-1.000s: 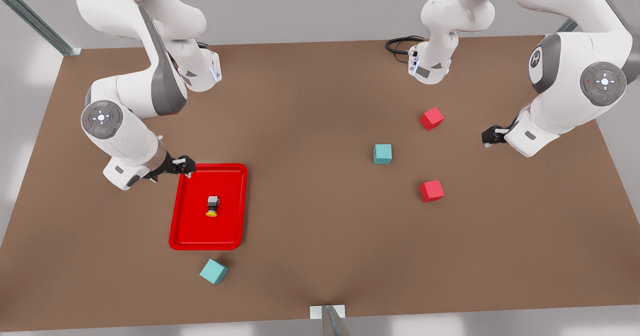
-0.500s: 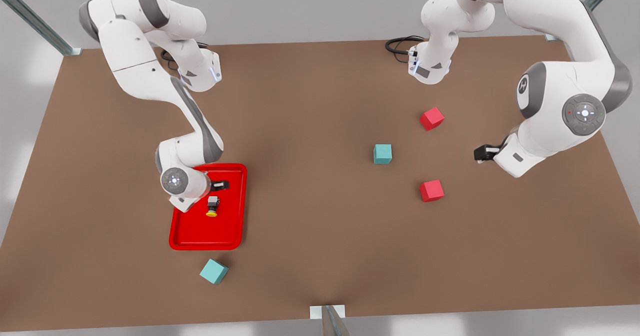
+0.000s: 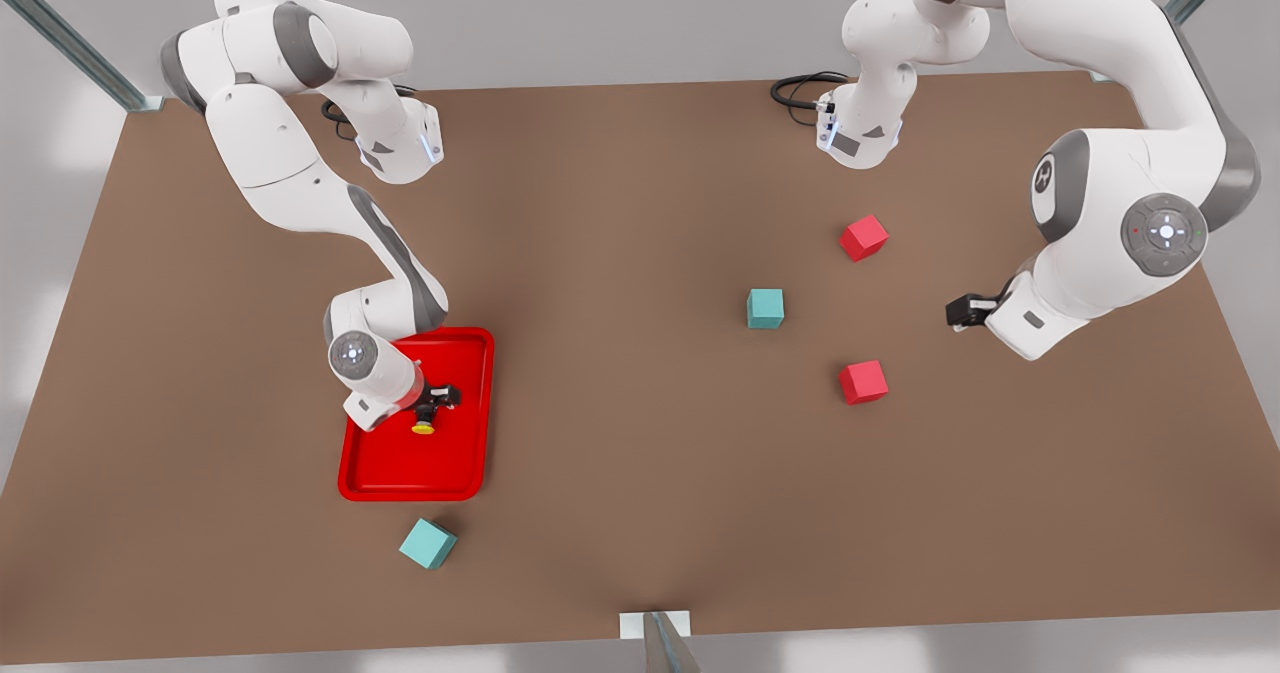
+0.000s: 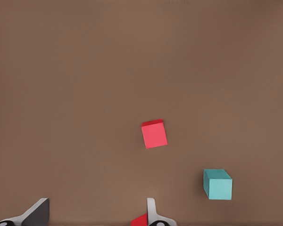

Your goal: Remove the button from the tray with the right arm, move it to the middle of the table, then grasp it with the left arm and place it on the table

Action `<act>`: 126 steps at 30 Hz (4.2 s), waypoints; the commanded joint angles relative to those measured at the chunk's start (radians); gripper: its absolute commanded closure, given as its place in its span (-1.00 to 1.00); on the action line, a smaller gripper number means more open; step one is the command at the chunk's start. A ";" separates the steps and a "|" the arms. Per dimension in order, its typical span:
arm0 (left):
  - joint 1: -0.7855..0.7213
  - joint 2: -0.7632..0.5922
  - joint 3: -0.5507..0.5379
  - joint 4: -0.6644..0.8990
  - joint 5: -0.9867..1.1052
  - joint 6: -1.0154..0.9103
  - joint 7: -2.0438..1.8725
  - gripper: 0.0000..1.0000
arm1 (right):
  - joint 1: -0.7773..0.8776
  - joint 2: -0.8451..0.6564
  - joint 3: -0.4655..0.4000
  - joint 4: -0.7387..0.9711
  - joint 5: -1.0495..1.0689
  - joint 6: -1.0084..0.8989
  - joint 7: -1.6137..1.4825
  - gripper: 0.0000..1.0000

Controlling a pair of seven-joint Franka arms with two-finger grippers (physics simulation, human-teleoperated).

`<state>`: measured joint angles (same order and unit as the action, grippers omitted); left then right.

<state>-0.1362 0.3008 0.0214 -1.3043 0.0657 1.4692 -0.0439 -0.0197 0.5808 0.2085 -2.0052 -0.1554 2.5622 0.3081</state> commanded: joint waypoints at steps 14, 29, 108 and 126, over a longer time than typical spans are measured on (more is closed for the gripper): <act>0.001 0.006 0.000 0.000 0.000 -0.001 -0.002 -1.00 | -0.002 -0.010 0.002 -0.018 -0.018 -0.002 0.069 0.20; -0.003 0.012 0.000 0.000 0.000 -0.004 -0.008 -1.00 | 0.193 -0.133 0.146 0.299 -0.004 -0.517 0.401 0.22; -0.573 0.336 -0.003 -0.240 -0.126 0.853 -1.193 -1.00 | 0.162 -0.326 -0.130 0.635 -0.013 -0.965 -0.310 -1.00; -0.594 0.419 -0.005 -0.400 -0.070 1.036 -0.504 -1.00 | 0.127 -0.323 -0.129 0.666 -0.006 -0.996 -0.310 -1.00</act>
<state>-0.7302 0.7167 0.0169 -1.7049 -0.0078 2.4800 -0.6553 0.1070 0.2587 0.0797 -1.3397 -0.1615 1.5746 0.1478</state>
